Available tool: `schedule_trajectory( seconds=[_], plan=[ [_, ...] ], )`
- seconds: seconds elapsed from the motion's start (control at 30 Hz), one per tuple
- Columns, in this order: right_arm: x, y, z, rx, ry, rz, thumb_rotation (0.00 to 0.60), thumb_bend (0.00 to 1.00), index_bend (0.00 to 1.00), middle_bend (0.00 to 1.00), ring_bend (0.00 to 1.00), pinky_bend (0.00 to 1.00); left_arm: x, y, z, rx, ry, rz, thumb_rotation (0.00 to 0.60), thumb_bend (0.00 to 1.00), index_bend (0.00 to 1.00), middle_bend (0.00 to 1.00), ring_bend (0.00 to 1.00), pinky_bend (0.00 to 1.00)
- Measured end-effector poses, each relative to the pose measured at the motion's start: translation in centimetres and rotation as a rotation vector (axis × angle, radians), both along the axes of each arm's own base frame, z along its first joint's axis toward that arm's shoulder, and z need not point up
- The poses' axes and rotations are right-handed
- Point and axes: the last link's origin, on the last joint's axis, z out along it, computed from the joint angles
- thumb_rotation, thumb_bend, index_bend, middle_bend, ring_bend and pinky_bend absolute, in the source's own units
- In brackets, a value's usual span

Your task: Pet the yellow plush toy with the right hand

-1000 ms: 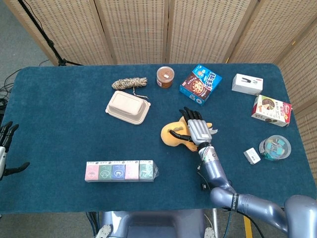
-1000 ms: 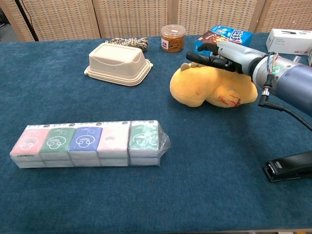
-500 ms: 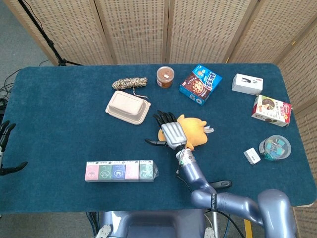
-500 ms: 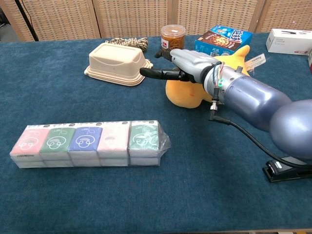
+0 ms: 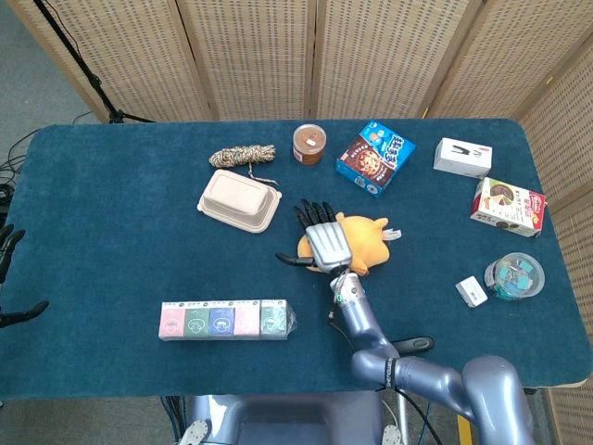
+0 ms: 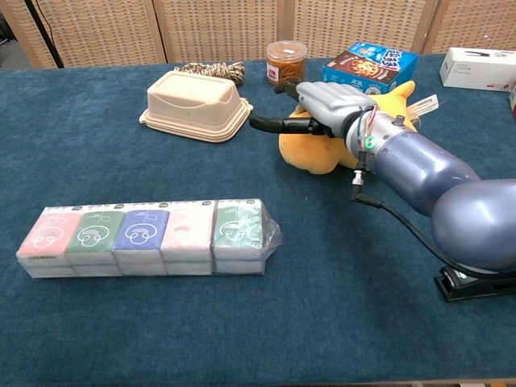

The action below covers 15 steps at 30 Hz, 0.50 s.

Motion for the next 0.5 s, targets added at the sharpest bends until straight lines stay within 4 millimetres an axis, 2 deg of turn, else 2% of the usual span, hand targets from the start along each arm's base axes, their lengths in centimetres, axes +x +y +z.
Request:
schedule_trajectory(
  seconds=[0.5],
  plan=[
    [-6.4, -1.0, 4.4, 0.024, -0.137, -0.202, 0.0, 0.0, 0.05, 0.0, 0.0, 0.0, 0.3, 0.2, -0.8, -0.014, 0.025, 0.007, 0.6, 0.0, 0.0, 0.0, 0.0, 0.0]
  ],
)
